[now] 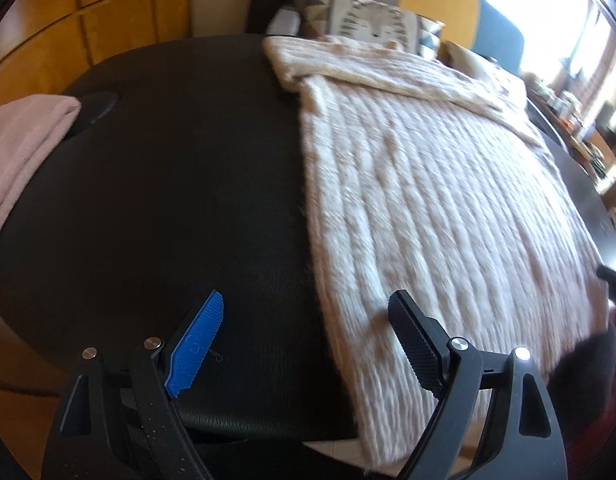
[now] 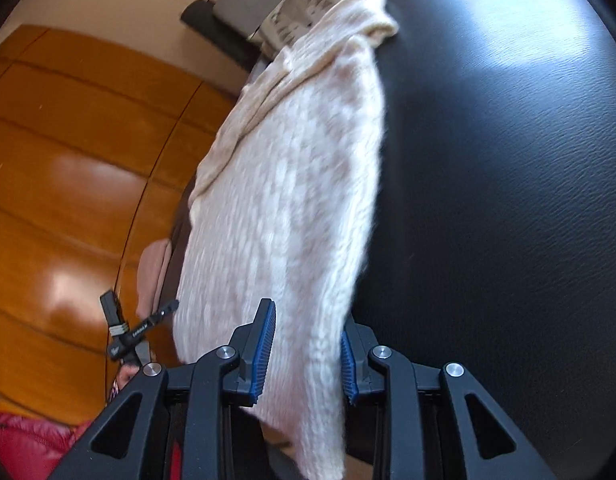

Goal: Fold clothes

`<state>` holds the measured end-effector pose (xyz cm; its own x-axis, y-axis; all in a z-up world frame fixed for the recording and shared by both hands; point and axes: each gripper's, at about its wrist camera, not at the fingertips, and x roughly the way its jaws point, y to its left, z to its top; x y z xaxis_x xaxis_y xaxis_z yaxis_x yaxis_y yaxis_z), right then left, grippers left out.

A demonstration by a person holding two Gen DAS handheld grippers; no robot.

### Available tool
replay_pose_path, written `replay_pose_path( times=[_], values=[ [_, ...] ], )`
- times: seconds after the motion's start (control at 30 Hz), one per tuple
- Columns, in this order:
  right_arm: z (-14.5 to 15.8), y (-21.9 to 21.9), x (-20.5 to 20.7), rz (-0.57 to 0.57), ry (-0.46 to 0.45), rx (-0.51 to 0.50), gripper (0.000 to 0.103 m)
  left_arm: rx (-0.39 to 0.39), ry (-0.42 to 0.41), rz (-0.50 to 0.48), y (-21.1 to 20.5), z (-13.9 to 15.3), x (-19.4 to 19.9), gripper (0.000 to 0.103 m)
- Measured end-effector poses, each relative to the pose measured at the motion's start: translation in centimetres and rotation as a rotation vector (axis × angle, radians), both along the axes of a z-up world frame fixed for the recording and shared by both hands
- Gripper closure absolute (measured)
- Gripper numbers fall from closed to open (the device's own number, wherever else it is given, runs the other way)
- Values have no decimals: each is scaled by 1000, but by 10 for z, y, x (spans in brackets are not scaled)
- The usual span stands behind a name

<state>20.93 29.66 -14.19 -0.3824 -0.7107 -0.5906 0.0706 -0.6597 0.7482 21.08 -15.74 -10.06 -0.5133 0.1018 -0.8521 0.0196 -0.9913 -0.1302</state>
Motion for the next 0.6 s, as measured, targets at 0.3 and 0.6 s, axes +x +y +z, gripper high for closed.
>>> replay_pose_path(
  times=[0.3, 0.6],
  values=[
    [-1, -14, 3, 54, 22, 5, 74, -13, 40, -239, 37, 1, 25, 16],
    [1, -25, 9, 71, 80, 57, 74, 169, 83, -226, 38, 2, 27, 15]
  ],
)
